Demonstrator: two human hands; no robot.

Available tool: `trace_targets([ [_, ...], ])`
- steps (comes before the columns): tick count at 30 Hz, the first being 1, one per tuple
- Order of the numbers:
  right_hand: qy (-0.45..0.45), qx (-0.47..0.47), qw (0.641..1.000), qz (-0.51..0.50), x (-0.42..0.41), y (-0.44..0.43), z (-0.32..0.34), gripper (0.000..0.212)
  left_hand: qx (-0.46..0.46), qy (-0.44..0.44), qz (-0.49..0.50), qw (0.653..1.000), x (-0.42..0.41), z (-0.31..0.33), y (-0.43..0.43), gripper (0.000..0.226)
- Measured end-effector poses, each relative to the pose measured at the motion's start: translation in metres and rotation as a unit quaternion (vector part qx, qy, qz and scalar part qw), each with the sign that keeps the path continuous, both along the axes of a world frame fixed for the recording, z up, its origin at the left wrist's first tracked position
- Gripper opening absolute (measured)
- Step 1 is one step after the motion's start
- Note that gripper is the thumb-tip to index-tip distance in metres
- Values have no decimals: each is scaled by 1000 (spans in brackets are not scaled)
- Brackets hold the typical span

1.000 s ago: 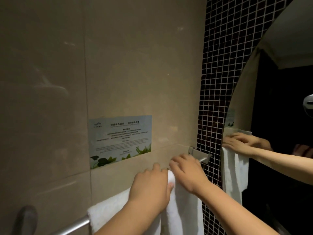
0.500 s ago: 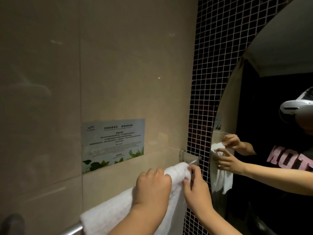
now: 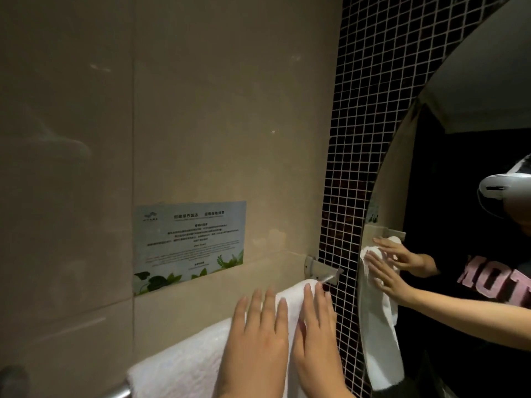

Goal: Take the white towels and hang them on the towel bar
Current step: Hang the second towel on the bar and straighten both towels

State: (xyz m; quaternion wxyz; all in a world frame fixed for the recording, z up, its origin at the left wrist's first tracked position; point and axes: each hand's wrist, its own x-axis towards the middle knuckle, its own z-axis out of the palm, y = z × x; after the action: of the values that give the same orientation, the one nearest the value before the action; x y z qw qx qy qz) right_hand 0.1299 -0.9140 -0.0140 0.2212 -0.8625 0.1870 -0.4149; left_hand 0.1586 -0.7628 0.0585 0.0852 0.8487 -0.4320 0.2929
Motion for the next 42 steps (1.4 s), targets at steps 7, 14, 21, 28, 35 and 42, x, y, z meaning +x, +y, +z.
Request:
trace_targets([
  [7,-52,36,997,52,8,-3,-7,63,32,3,-19,999,-4,-12,-5,57],
  [14,-14,61,996,64,2,5,20,62,103,20,87,991,-13,-6,-17,72],
  [21,77,11,995,66,-11,-3,49,45,79,74,130,986,-7,28,-12,56],
  [28,-1,-62,997,56,-41,3,45,44,70,62,123,988,-25,48,58,46],
  [35,142,-56,984,88,-32,16,54,55,97,25,156,983,-15,10,58,63],
  [42,185,-76,978,65,-31,18,66,56,89,-89,123,984,-16,-20,61,73],
])
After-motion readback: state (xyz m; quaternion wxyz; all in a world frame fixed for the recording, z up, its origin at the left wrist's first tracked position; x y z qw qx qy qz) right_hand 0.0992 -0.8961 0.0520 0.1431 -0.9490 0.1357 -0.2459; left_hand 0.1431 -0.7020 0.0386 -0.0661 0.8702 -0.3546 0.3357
